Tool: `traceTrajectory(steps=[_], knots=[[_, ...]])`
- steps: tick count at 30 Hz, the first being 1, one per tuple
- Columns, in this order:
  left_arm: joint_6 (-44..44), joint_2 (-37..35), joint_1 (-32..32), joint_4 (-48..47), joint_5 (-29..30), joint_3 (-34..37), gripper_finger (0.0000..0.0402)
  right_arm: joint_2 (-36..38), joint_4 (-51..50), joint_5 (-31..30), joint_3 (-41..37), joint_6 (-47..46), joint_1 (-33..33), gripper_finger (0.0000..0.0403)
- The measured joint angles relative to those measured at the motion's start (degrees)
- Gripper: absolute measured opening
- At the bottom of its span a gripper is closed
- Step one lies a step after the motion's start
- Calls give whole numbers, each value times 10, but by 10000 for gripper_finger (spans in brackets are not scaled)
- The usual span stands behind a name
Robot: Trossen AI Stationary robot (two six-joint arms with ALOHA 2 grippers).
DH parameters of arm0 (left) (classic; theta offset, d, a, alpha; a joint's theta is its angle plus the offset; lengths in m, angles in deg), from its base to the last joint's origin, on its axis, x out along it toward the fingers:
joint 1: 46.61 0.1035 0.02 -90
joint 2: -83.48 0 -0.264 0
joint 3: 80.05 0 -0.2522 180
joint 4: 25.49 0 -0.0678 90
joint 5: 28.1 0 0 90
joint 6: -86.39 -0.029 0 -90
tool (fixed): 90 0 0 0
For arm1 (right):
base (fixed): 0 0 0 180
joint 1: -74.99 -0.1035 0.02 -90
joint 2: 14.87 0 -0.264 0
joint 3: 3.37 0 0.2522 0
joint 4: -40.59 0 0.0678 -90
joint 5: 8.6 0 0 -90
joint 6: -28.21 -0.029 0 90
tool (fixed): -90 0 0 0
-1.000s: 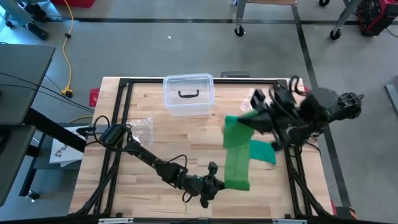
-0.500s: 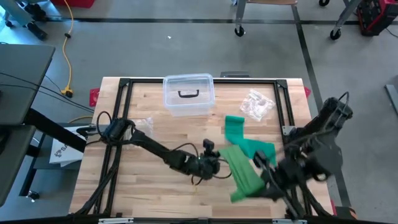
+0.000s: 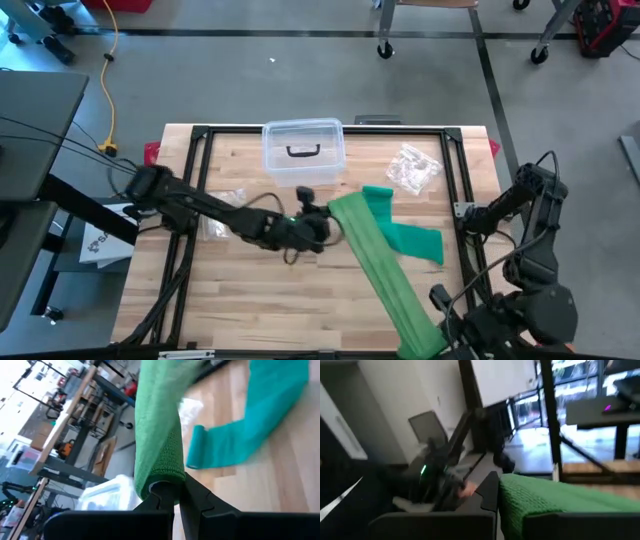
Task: Roll bandage
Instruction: Roll the green bandage
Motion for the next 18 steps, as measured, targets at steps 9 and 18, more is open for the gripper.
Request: traceTrajectory(steps=[9,18], knots=[[-11,-122,-1,19,26,53,1,-29,-21,50,1,-11,4,0],[-17,-135,-11,26,51,52,1,-38,-40,30,1,-6,4,0]])
